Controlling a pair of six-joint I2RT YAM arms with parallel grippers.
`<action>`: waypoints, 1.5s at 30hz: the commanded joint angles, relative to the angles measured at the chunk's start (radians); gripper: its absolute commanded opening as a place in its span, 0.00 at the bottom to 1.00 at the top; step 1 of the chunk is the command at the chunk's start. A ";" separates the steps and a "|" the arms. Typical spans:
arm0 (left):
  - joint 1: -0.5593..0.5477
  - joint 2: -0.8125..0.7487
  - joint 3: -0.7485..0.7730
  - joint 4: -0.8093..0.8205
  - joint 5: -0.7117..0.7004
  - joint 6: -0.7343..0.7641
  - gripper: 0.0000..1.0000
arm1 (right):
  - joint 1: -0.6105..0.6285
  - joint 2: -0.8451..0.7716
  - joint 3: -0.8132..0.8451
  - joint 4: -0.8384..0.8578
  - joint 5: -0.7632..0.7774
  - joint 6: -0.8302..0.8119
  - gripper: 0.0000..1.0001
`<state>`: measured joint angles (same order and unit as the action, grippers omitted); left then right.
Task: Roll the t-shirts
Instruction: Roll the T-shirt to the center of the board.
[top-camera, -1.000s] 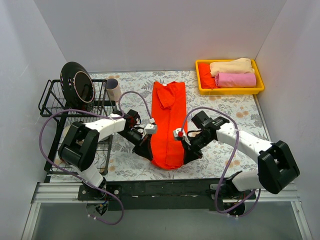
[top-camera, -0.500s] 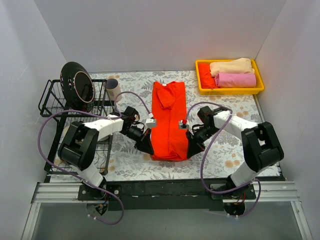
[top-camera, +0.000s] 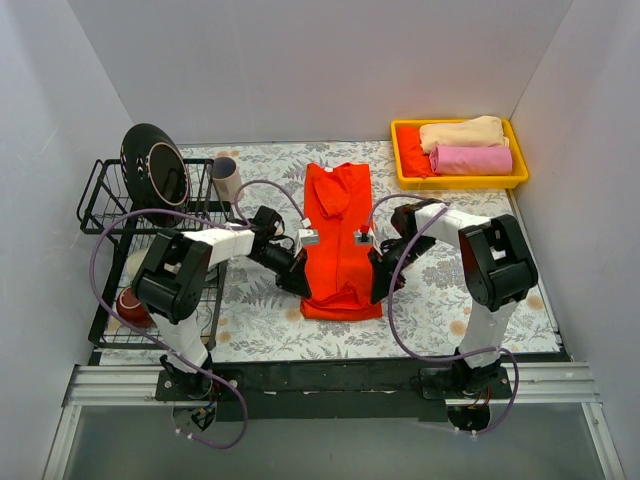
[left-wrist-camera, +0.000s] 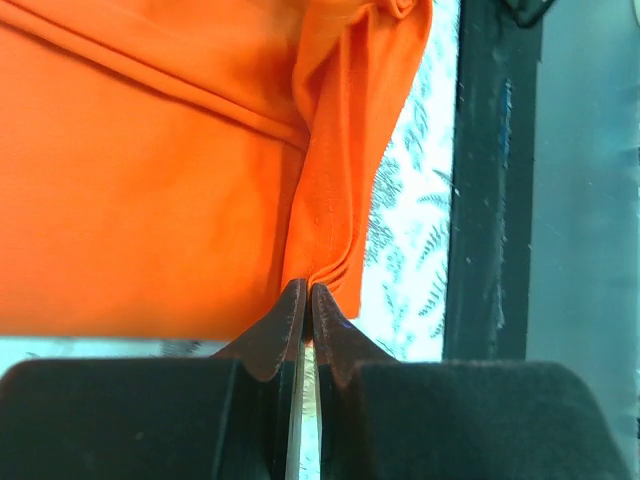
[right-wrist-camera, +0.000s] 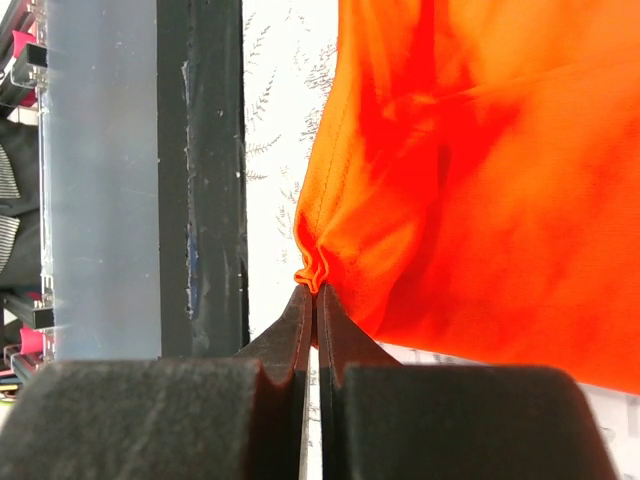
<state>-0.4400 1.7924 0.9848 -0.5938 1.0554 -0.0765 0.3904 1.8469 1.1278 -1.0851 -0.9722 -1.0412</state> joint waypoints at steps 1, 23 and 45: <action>0.009 0.008 0.060 0.069 -0.011 -0.052 0.00 | -0.024 0.046 0.078 -0.111 -0.031 -0.085 0.01; 0.020 -0.093 0.041 0.187 -0.135 -0.324 0.04 | -0.068 0.178 0.199 -0.167 -0.091 -0.166 0.01; -0.009 -0.320 0.059 0.163 -0.252 -0.128 0.42 | -0.108 -0.413 -0.077 0.500 0.191 0.136 0.98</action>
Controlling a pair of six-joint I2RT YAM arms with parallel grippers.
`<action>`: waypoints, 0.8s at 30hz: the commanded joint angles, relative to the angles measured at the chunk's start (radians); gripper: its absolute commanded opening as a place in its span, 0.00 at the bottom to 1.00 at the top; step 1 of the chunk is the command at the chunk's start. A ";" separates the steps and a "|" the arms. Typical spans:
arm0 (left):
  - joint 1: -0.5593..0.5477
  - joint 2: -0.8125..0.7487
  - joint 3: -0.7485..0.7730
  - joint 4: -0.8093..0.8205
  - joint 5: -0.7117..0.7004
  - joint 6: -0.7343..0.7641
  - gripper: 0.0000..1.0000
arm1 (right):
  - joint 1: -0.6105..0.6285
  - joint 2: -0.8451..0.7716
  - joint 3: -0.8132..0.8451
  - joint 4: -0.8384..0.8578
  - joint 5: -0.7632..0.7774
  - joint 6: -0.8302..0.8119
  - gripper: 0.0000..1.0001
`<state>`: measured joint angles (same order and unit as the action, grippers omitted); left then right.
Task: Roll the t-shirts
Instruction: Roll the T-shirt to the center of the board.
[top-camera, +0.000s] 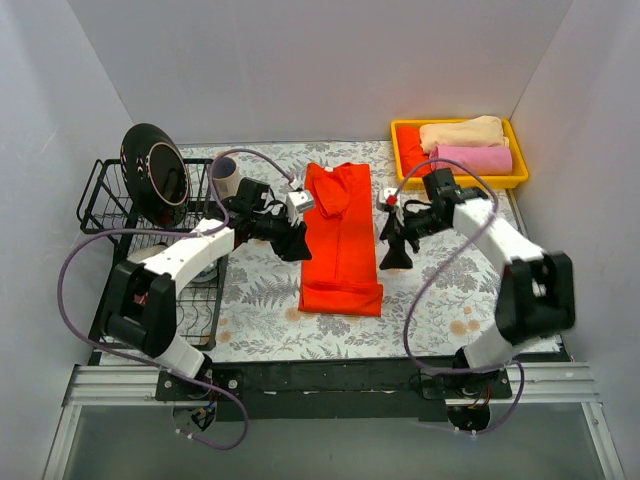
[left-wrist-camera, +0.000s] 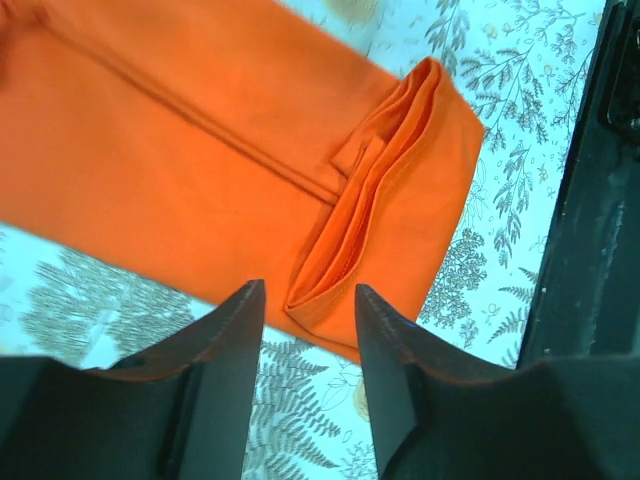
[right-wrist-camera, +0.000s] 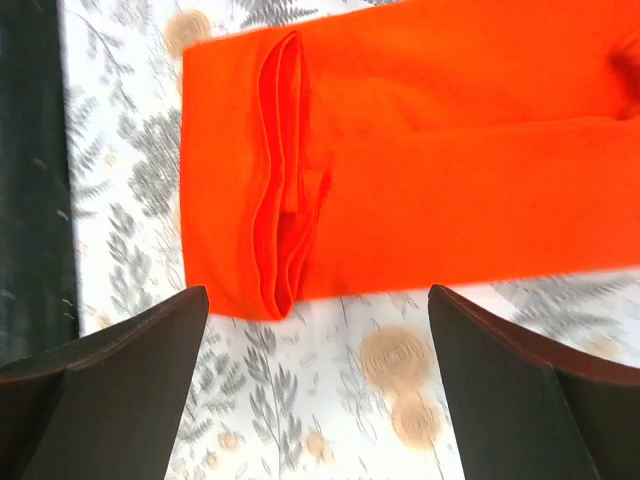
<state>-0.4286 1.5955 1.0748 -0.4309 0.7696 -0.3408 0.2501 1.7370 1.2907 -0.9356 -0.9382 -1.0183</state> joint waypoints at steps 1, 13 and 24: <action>-0.030 -0.143 -0.061 0.001 0.033 0.234 0.43 | 0.049 -0.370 -0.310 0.535 0.179 0.141 0.98; -0.235 -0.278 -0.337 0.086 0.027 0.621 0.47 | 0.298 -0.466 -0.499 0.457 0.234 0.133 0.59; -0.269 -0.161 -0.432 0.222 -0.041 0.720 0.45 | 0.316 -0.583 -0.610 0.531 0.351 0.122 0.62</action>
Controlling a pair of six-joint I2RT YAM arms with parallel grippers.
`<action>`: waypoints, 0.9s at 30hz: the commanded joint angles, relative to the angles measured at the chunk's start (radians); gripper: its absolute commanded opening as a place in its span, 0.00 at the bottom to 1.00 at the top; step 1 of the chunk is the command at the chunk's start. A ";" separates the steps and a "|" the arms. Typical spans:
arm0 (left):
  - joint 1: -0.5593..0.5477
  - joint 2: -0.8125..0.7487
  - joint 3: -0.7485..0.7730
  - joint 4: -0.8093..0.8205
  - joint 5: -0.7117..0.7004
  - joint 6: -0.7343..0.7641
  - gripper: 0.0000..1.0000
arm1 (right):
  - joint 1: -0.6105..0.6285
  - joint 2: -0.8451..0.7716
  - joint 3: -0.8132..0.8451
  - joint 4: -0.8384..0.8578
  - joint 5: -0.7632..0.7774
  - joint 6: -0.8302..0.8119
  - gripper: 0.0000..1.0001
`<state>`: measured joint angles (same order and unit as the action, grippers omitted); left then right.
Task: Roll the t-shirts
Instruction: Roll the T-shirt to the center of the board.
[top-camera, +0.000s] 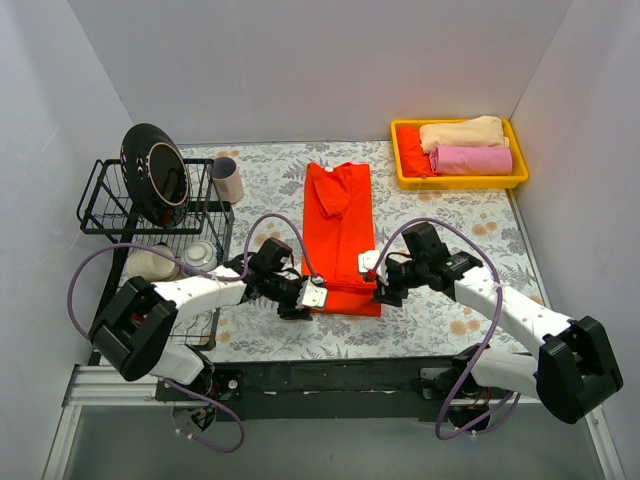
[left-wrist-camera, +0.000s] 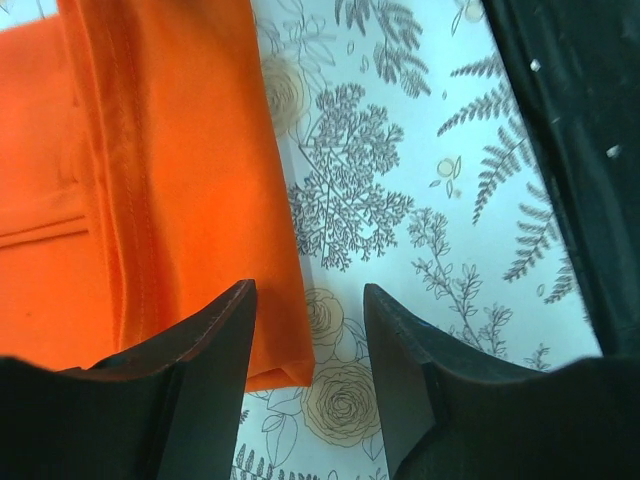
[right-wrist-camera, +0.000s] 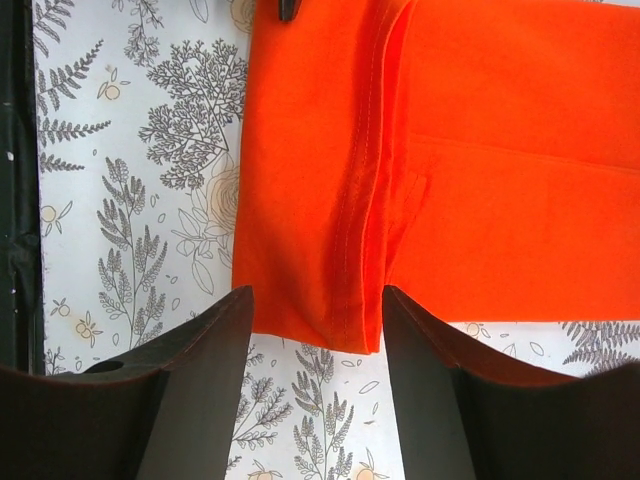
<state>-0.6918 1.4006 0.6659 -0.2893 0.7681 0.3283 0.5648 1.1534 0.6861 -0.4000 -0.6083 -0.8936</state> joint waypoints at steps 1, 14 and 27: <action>-0.006 0.050 -0.023 0.082 -0.047 0.054 0.45 | 0.001 -0.006 -0.010 -0.003 0.019 0.001 0.61; -0.005 0.084 -0.034 -0.002 -0.133 -0.108 0.01 | 0.006 -0.075 -0.092 0.015 0.001 -0.168 0.62; 0.149 0.199 0.184 -0.002 0.253 -0.679 0.00 | 0.081 -0.139 -0.200 0.165 -0.018 -0.119 0.68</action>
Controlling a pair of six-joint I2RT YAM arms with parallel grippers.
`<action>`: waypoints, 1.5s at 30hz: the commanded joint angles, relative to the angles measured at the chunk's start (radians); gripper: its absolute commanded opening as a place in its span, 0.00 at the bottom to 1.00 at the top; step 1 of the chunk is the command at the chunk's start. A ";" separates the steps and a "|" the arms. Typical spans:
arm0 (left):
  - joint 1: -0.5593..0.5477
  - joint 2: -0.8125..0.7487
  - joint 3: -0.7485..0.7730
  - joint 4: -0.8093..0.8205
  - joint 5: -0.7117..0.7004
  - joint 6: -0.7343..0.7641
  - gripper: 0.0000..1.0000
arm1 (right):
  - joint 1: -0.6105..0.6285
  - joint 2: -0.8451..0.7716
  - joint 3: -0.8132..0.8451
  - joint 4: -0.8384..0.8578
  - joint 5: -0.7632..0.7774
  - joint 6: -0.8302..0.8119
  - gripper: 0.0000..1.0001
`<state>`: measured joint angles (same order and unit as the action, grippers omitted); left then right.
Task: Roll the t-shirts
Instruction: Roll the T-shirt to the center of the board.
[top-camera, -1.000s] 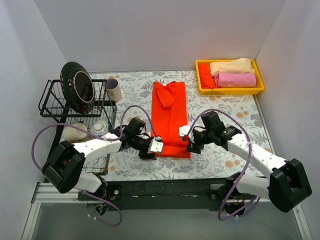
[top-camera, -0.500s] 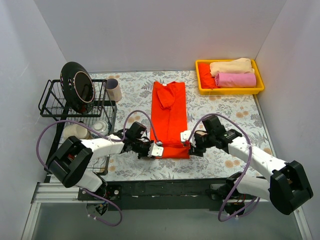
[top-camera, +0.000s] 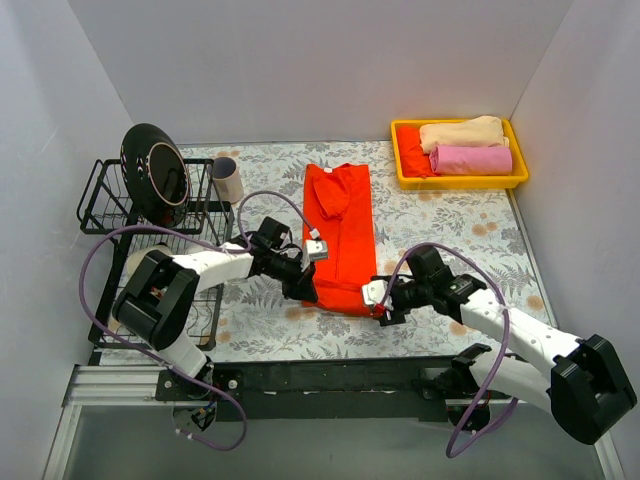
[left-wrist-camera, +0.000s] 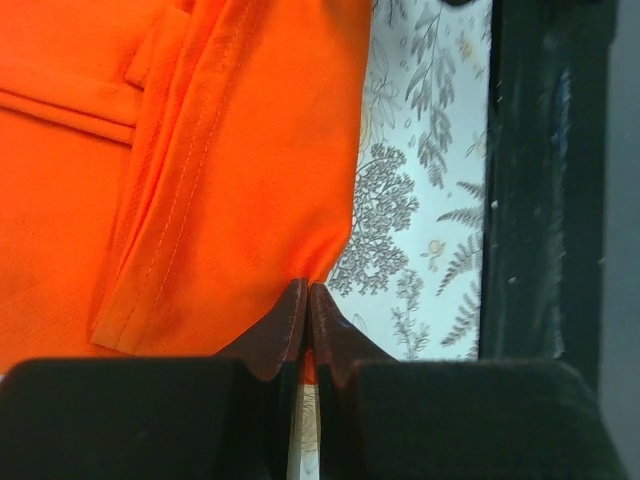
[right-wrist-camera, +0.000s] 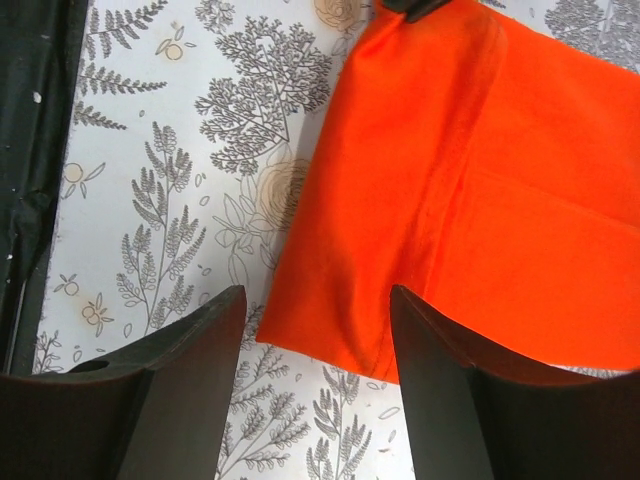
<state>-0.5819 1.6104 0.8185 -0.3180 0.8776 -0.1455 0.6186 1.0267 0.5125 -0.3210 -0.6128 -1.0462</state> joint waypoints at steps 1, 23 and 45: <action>0.045 -0.012 0.028 0.039 0.165 -0.241 0.00 | 0.032 -0.013 -0.029 0.109 -0.008 0.041 0.68; 0.149 -0.053 -0.101 0.384 0.238 -0.703 0.00 | 0.208 0.139 -0.060 0.430 0.266 0.416 0.93; 0.218 -0.153 -0.128 0.256 0.223 -0.546 0.23 | 0.300 0.276 -0.062 0.568 0.487 0.285 0.30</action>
<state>-0.3767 1.5631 0.6888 0.0479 1.1160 -0.8566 0.9329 1.3029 0.4168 0.2581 -0.1177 -0.7292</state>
